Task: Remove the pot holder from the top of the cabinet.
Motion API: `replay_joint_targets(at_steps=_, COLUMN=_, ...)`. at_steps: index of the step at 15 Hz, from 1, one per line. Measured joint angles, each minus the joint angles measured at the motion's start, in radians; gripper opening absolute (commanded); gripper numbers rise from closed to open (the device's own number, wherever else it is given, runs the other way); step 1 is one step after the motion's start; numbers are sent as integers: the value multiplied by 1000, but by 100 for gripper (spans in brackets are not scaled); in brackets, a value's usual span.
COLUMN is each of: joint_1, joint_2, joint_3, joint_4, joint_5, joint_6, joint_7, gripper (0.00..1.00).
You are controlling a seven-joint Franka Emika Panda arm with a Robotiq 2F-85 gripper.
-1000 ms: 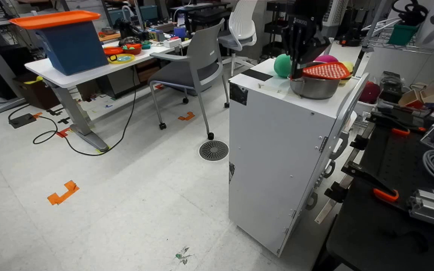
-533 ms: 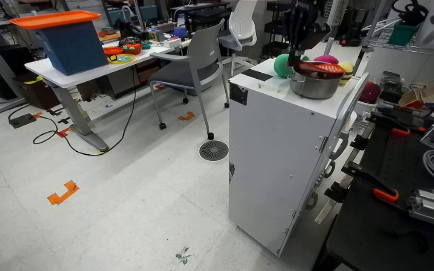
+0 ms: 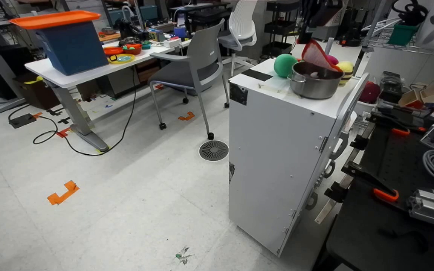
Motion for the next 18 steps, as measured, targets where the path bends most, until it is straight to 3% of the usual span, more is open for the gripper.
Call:
replay_joint_targets(at_steps=8, joint_1=-57, joint_2=-81, joint_3=-52, joint_4=-39, joint_5=-147, joint_6=17, joint_7=389, gripper=0)
replay_joint_targets(at_steps=18, joint_1=-133, joint_2=-146, joint_3=-73, joint_4=-49, joint_5=-257, joint_6=17, joint_7=709, gripper=0)
